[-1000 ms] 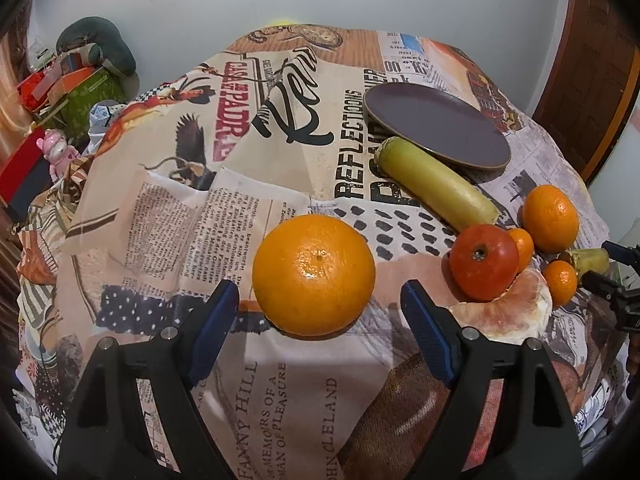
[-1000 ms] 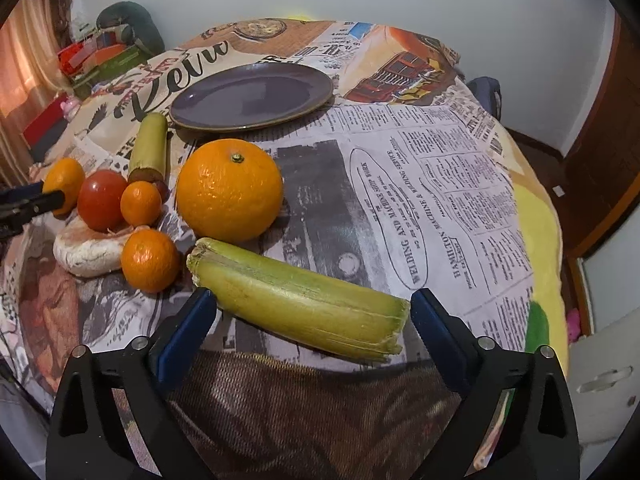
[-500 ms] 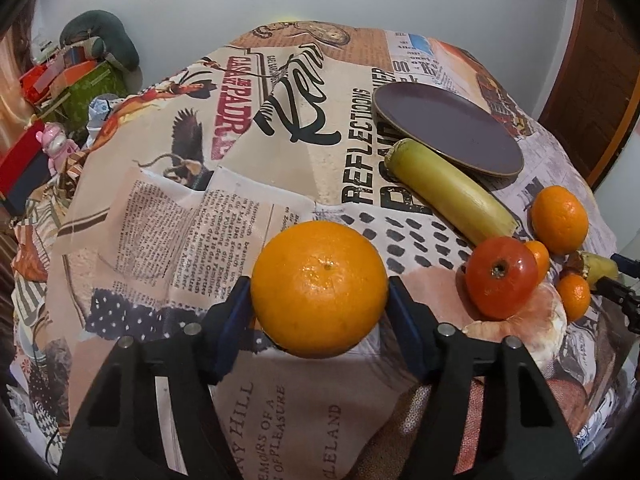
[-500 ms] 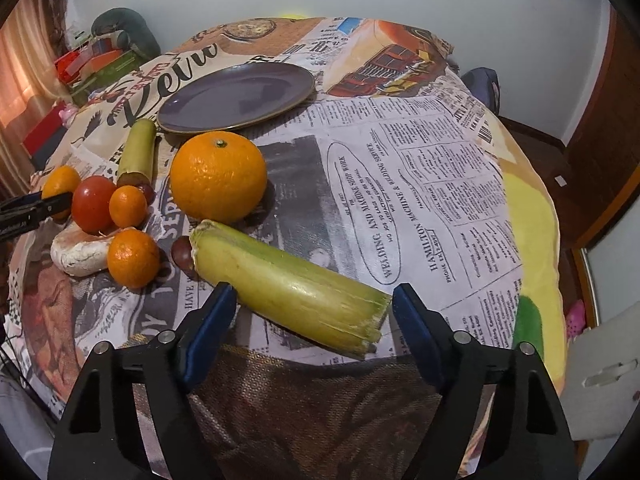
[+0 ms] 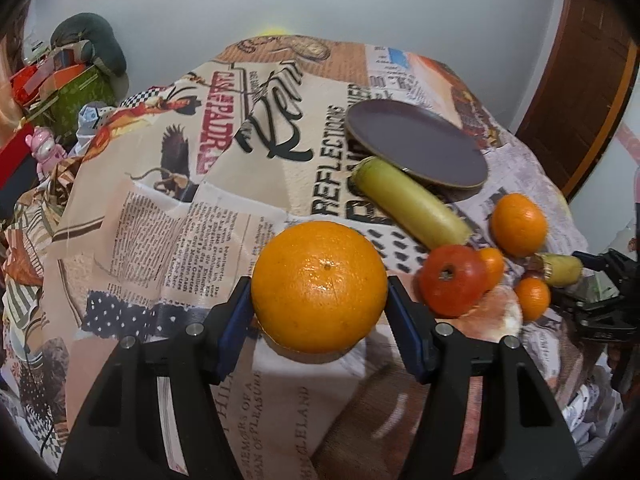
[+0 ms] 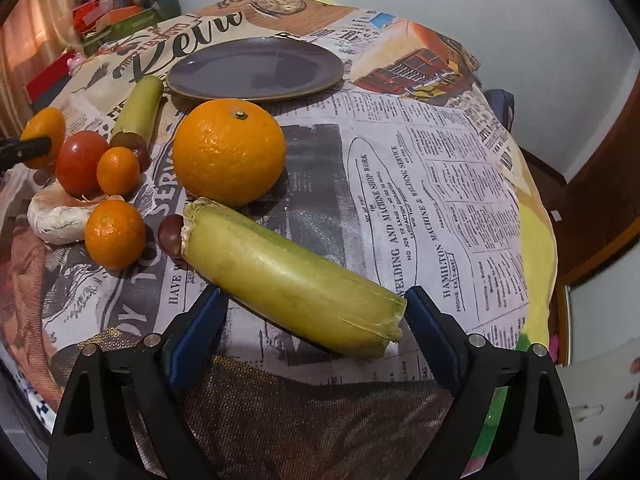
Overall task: Organize fruits
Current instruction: 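Close the left tool on the large orange while the right tool grips the zucchini, then lift and carry the orange in the left tool while the right tool carries the zucchini to the plate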
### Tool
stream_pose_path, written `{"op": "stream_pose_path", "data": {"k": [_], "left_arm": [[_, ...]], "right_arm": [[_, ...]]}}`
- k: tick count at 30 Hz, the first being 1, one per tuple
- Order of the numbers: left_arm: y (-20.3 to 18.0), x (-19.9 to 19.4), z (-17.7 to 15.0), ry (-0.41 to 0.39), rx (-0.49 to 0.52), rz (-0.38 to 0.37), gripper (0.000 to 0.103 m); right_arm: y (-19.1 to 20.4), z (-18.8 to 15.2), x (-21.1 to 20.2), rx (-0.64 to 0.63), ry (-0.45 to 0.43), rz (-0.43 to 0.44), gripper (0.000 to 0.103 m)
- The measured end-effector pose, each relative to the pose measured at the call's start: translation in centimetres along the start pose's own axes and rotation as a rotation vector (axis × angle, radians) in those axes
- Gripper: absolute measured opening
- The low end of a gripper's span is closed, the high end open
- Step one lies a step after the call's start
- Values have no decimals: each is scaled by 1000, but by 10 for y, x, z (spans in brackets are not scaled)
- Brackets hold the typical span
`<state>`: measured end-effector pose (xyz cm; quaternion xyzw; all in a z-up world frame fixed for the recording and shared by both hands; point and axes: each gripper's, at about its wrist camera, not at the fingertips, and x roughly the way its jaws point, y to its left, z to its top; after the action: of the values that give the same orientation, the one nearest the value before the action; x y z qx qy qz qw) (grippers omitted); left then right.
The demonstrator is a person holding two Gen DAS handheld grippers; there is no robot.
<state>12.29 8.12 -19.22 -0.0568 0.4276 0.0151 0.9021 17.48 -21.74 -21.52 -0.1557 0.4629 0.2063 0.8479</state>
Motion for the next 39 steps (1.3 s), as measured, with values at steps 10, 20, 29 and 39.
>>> {"op": "stream_pose_path", "data": {"k": [10, 20, 29, 39], "left_arm": [[-18, -26, 7, -55, 15, -43, 64], [-35, -38, 17, -91, 45, -61, 64], [-50, -37, 27, -103, 75, -73, 64], [-56, -32, 46, -126, 83, -85, 64]], "right_arm": [[-27, -19, -15, 120, 24, -11, 39], [-25, -6, -10, 122, 4, 44, 42], [-21, 20, 14, 105, 14, 78, 42], [-34, 16, -9, 209, -39, 74, 36]]}}
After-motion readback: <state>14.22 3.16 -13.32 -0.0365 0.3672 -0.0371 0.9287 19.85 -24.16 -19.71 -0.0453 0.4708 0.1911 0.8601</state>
